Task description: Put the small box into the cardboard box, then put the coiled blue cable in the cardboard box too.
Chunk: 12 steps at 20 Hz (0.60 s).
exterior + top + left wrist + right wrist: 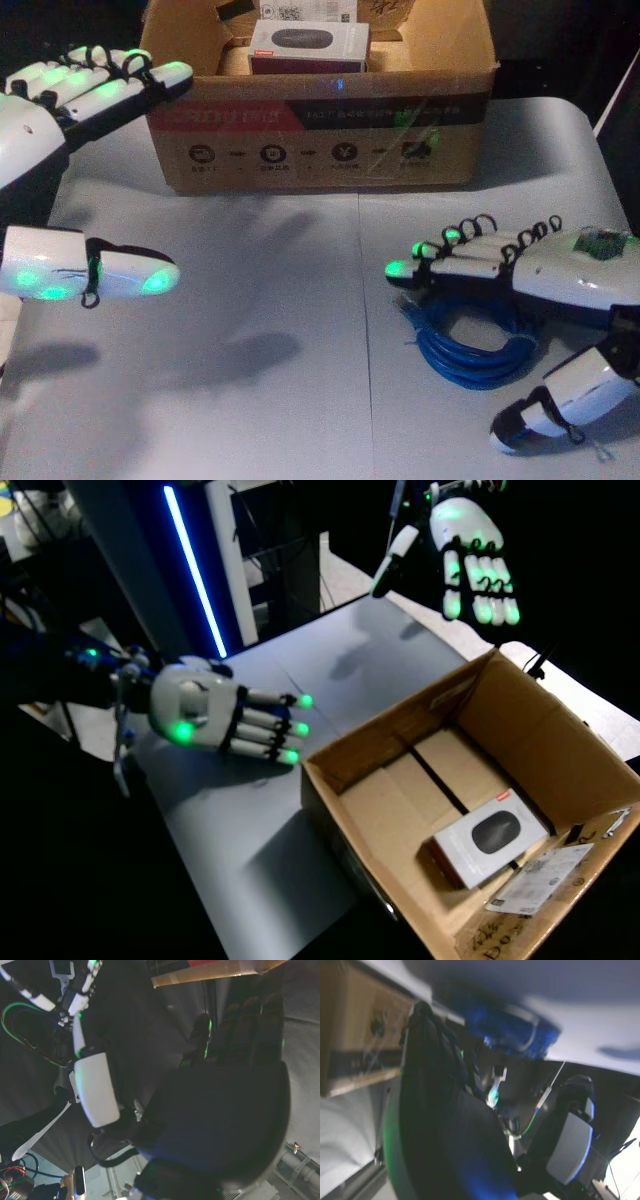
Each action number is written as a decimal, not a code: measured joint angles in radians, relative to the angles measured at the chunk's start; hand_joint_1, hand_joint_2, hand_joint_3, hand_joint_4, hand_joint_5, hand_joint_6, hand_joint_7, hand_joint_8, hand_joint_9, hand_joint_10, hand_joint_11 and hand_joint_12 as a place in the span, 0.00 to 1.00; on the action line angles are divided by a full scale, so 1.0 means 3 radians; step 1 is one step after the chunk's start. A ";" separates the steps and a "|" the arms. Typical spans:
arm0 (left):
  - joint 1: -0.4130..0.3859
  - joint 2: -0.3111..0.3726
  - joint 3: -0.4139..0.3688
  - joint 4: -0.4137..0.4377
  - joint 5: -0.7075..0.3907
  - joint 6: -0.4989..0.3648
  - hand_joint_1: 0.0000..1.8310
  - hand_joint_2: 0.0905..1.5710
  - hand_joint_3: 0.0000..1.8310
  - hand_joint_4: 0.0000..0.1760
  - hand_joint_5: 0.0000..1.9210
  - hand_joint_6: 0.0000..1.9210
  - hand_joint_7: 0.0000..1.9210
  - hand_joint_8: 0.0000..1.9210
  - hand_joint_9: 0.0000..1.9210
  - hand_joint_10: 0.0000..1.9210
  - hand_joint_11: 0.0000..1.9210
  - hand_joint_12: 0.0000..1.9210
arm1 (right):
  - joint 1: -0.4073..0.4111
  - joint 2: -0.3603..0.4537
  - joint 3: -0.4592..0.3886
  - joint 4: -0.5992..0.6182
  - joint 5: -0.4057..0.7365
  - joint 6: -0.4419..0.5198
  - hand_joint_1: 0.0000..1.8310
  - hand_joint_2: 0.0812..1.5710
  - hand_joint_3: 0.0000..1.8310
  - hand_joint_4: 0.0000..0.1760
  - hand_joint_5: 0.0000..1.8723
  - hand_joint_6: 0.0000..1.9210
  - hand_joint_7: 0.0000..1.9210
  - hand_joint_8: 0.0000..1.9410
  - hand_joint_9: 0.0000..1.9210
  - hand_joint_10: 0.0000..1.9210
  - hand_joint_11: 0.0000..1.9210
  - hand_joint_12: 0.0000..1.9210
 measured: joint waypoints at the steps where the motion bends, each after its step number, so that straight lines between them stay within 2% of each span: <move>1: 0.0000 -0.0001 0.0000 0.0009 0.0008 0.0000 0.21 0.53 0.00 1.00 0.00 0.00 0.00 0.00 0.00 0.00 0.00 0.00 | 0.0045 0.0001 0.0004 -0.0090 -0.0064 -0.0001 0.46 0.50 0.01 1.00 0.00 0.00 0.00 0.00 0.00 0.00 0.00 0.00; 3: 0.0014 -0.0001 0.0000 -0.0006 0.0000 0.0000 0.22 0.53 0.00 1.00 0.01 0.00 0.00 0.00 0.00 0.00 0.00 0.00 | 0.0209 0.0032 0.0004 -0.0259 -0.0224 -0.0001 0.49 0.49 0.00 1.00 0.01 0.00 0.00 0.00 0.01 0.00 0.00 0.00; 4: 0.0025 -0.0001 0.0000 -0.0004 -0.0006 -0.0001 0.22 0.54 0.00 1.00 0.00 0.00 0.00 0.00 0.00 0.00 0.00 0.00 | 0.0231 0.0029 0.0024 -0.0263 -0.0209 0.0001 0.52 0.49 0.00 1.00 0.07 0.01 0.01 0.00 0.04 0.01 0.03 0.02; 5: 0.0034 -0.0001 0.0000 -0.0006 -0.0013 -0.0001 0.22 0.53 0.00 1.00 0.00 0.00 0.00 0.00 0.00 0.00 0.00 0.00 | 0.0230 0.0020 0.0034 -0.0284 -0.0230 0.0001 0.54 0.48 0.00 1.00 0.14 0.01 0.06 0.00 0.12 0.00 0.08 0.11; 6: 0.0038 -0.0001 0.0000 -0.0020 0.0003 0.0000 0.22 0.53 0.00 1.00 0.00 0.00 0.00 0.00 0.00 0.00 0.00 0.00 | 0.0230 0.0017 0.0036 -0.0296 -0.0263 0.0013 0.55 0.49 0.00 1.00 0.17 0.01 0.09 0.00 0.16 0.00 0.08 0.22; 7: 0.0038 -0.0001 0.0000 -0.0041 0.0013 0.0000 0.23 0.53 0.00 1.00 0.00 0.00 0.00 0.00 0.00 0.00 0.00 0.00 | 0.0230 0.0008 0.0036 -0.0304 -0.0270 0.0029 0.57 0.49 0.00 1.00 0.21 0.00 0.15 0.00 0.25 0.00 0.07 0.44; 9: 0.0038 -0.0001 0.0000 -0.0006 -0.0010 -0.0003 0.23 0.53 0.00 1.00 0.00 0.00 0.00 0.00 0.00 0.00 0.00 0.00 | 0.0231 0.0006 0.0038 -0.0303 -0.0179 0.0010 0.57 0.47 0.00 0.95 0.23 0.00 0.18 0.00 0.29 0.00 0.09 0.55; 10: 0.0038 -0.0001 -0.0003 -0.0006 -0.0009 -0.0004 0.22 0.53 0.00 1.00 0.01 0.00 0.00 0.00 0.00 0.00 0.00 0.00 | 0.0234 0.0006 0.0041 -0.0300 -0.0149 0.0011 0.55 0.48 0.00 1.00 0.23 0.00 0.17 0.00 0.27 0.00 0.07 0.58; 12: 0.0038 -0.0001 -0.0003 -0.0020 -0.0004 -0.0001 0.22 0.54 0.00 1.00 0.01 0.00 0.00 0.00 0.00 0.00 0.00 0.00 | 0.0234 0.0006 0.0041 -0.0305 -0.0139 0.0011 0.56 0.49 0.00 1.00 0.22 0.00 0.18 0.01 0.27 0.01 0.07 0.61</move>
